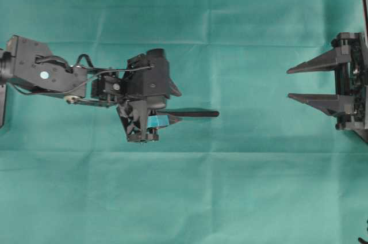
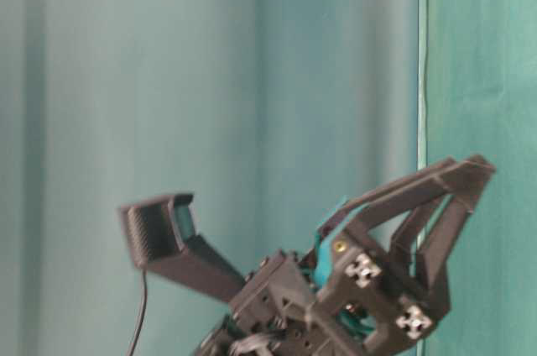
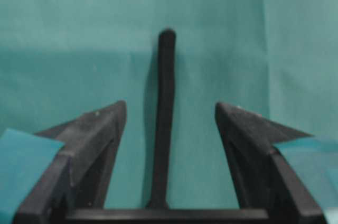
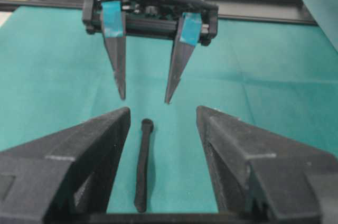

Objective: Peel off the Velcro with your right arm.
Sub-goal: 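Move the left gripper to the black strap's round end and close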

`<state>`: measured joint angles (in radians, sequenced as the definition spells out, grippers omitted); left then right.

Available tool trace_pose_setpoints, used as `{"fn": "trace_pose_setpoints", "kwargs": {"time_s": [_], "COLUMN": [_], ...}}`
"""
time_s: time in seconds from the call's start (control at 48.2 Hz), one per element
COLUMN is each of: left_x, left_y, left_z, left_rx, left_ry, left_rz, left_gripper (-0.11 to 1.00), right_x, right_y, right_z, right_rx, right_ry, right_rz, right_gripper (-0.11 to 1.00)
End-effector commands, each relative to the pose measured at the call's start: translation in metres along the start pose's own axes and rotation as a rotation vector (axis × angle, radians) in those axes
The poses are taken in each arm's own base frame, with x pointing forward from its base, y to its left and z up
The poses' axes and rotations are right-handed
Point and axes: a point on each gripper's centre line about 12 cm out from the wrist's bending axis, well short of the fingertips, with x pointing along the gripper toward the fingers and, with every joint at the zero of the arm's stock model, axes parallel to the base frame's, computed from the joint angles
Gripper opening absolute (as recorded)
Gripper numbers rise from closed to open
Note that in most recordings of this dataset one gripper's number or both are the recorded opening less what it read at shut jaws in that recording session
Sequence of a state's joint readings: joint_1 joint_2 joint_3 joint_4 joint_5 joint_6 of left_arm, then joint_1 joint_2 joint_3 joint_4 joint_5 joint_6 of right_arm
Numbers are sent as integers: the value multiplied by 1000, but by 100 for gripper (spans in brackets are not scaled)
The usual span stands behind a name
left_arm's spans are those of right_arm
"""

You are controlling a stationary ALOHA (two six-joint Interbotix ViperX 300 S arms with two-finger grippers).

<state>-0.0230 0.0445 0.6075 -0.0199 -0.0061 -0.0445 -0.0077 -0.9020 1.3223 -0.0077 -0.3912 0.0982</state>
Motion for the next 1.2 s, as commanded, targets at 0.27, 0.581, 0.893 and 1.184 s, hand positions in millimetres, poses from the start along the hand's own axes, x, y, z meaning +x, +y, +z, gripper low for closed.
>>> {"fn": "trace_pose_setpoints", "kwargs": {"time_s": [0.27, 0.581, 0.893, 1.184], "left_x": [16, 33, 40, 42], "left_y": [-2, 0, 3, 9], "left_z": [-6, -27, -37, -40], "left_rx": [3, 1, -1, -10], "left_ry": [52, 114, 133, 143], "left_rz": [-1, 3, 9, 21], "left_gripper": [68, 67, 67, 67], "right_x": [1, 0, -1, -2], "right_y": [0, 0, 0, 0], "right_z": [3, 1, -1, -2], "right_rx": [2, 2, 3, 3], "right_ry": [-14, -9, -15, -12], "right_rz": [0, -1, 0, 0], "right_gripper": [22, 22, 22, 22]}}
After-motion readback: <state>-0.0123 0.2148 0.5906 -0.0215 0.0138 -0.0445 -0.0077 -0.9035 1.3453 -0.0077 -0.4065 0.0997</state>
